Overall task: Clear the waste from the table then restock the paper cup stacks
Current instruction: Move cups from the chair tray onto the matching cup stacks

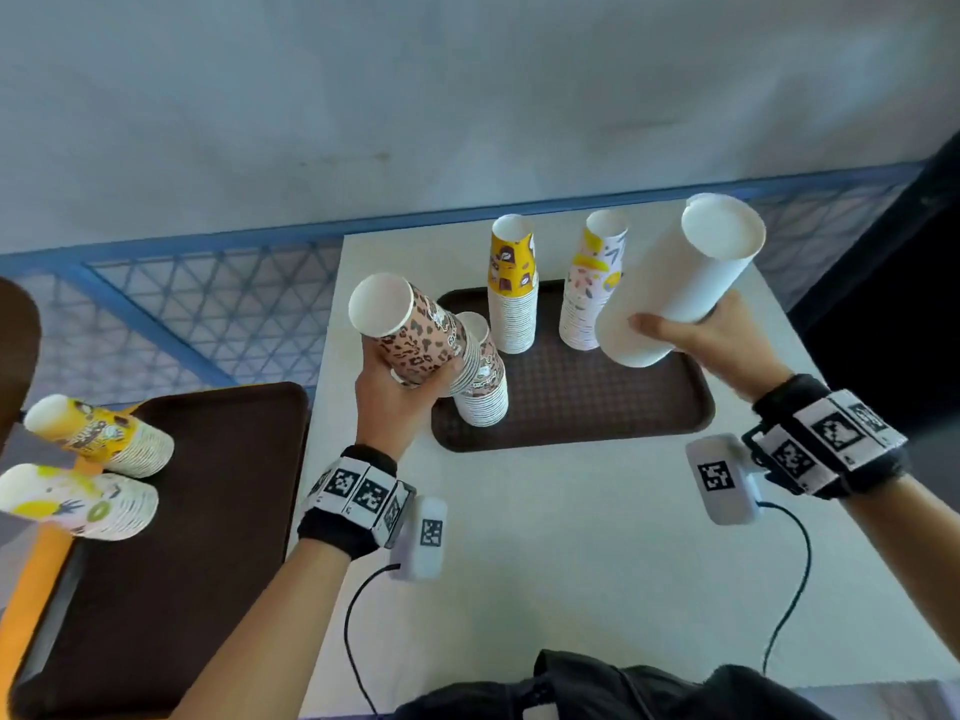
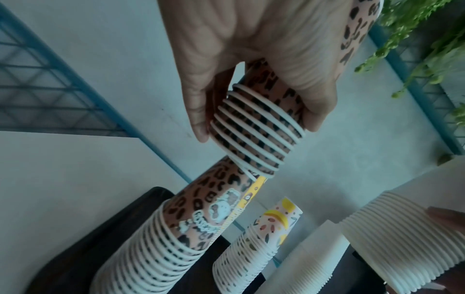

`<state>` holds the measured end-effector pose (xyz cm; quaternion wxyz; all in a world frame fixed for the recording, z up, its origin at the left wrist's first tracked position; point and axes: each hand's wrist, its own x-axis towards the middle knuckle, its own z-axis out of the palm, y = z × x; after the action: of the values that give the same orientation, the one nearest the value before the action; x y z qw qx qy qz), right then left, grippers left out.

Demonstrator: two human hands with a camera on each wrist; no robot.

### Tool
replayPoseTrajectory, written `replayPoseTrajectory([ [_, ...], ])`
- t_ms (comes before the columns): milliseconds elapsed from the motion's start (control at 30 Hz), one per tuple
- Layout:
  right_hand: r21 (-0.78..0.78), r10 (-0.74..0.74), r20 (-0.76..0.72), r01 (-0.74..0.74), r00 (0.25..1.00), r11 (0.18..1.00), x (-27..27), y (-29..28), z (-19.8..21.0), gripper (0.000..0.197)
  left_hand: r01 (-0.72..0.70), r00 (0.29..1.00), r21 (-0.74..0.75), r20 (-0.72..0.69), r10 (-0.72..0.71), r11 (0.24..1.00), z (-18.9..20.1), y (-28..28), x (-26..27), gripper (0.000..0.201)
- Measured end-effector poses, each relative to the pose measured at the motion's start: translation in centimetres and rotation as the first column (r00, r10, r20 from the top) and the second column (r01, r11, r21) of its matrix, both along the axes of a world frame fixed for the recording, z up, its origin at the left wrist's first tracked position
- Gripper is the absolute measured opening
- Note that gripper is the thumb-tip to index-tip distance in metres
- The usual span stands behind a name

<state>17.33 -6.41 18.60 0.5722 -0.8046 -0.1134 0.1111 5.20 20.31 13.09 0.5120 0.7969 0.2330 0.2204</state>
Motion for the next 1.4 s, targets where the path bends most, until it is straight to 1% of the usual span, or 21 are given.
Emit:
replayPoseTrajectory([
  [67,0.014,-0.031,0.038,0.03,0.999,0.999,2.0,-1.6,1.4,0.053,-0.027,1.0,0.038,-0.003,0.027,0.999,0.5,-0.8,1.8,0.081],
  [100,0.009,-0.048,0.064,0.048,0.997,0.999,3.0,-2.2,2.1,0.054,-0.04,0.999,0.047,-0.008,0.041,0.998,0.6,-1.1,2.5,0.08],
  [133,0.006,-0.074,0.093,0.073,0.993,0.997,4.0,-2.7,2.7,0.062,-0.05,0.999,0.049,-0.018,0.051,0.998,0.7,-1.3,3.2,0.079],
  [200,0.007,-0.122,0.146,0.122,0.982,0.993,5.8,-3.4,3.7,0.087,-0.05,0.998,0.051,-0.045,0.053,0.997,0.6,-1.7,4.2,0.076],
  [233,0.006,-0.137,0.168,0.138,0.976,0.99,6.7,-3.7,4.2,0.092,-0.048,0.997,0.053,-0.061,0.051,0.997,0.5,-1.8,4.5,0.075],
  [400,0.049,-0.202,0.229,0.196,0.952,0.979,10.9,-4.3,5.9,0.086,-0.052,0.987,0.05,-0.146,0.059,0.997,-1.1,-2.0,5.5,0.074],
  [467,0.036,-0.219,0.206,0.216,0.954,0.976,12.4,-4.1,6.0,0.087,-0.05,0.981,0.044,-0.186,0.058,0.998,-1.8,-2.1,5.6,0.074],
  [600,-0.039,-0.228,0.138,0.235,0.964,0.971,14.1,-3.6,4.5,0.076,-0.038,0.972,0.035,-0.229,0.045,0.999,-3.2,-2.4,5.7,0.075],
  [833,-0.107,-0.243,0.035,0.245,0.969,0.964,15.1,-3.2,1.0,0.079,-0.058,0.966,0.026,-0.252,0.063,0.998,-5.1,-2.6,6.4,0.081],
  [900,-0.142,-0.22,0.019,0.22,0.975,0.965,14.9,-3.1,0.4,0.089,-0.054,0.962,0.023,-0.266,0.058,0.998,-5.4,-2.5,6.4,0.082],
  [967,-0.168,-0.188,-0.003,0.185,0.982,0.968,15.0,-3.4,-0.6,0.107,-0.031,0.955,0.012,-0.296,0.033,0.999,-5.6,-2.6,6.3,0.085],
  [1033,-0.153,-0.215,-0.015,0.21,0.976,0.965,15.0,-3.2,-1.1,0.131,0.003,0.953,0.0,-0.304,-0.003,1.0,-5.7,-2.5,6.0,0.089],
  [1067,-0.144,-0.254,-0.005,0.251,0.967,0.957,14.5,-2.9,-0.8,0.136,0.022,0.953,-0.011,-0.301,-0.024,1.0,-5.6,-2.3,5.9,0.092],
  [1100,-0.129,-0.3,0.038,0.302,0.953,0.945,13.9,-2.5,-0.3,0.132,0.04,0.953,-0.03,-0.298,-0.047,0.999,-5.6,-2.1,5.6,0.094],
  [1133,-0.103,-0.347,0.113,0.359,0.931,0.928,13.2,-2.0,0.3,0.124,0.055,0.952,-0.052,-0.298,-0.068,0.997,-5.4,-1.9,5.4,0.096],
  [1200,0.013,-0.417,0.32,0.436,0.851,0.9,11.8,-0.7,1.8,0.107,0.066,0.946,-0.079,-0.312,-0.088,0.995,-5.1,-1.3,4.6,0.098],
  [1233,0.093,-0.431,0.416,0.433,0.801,0.896,11.0,0.3,2.5,0.099,0.061,0.945,-0.083,-0.317,-0.084,0.995,-4.8,-1.0,4.1,0.099],
  [1267,0.155,-0.42,0.496,0.399,0.76,0.904,9.9,1.5,3.0,0.092,0.055,0.946,-0.081,-0.314,-0.078,0.995,-4.7,-0.5,3.6,0.098],
  [1300,0.189,-0.388,0.553,0.342,0.737,0.921,8.9,3.0,3.4,0.084,0.052,0.95,-0.074,-0.304,-0.072,0.996,-4.5,0.0,2.9,0.097],
  [1333,0.204,-0.345,0.587,0.279,0.732,0.938,7.9,4.6,3.8,0.076,0.047,0.954,-0.072,-0.291,-0.066,0.996,-4.3,0.7,2.2,0.096],
  [1400,0.217,-0.268,0.609,0.168,0.747,0.962,5.7,8.3,4.1,0.061,0.013,0.964,-0.081,-0.264,-0.034,0.997,-4.0,2.4,0.4,0.091],
])
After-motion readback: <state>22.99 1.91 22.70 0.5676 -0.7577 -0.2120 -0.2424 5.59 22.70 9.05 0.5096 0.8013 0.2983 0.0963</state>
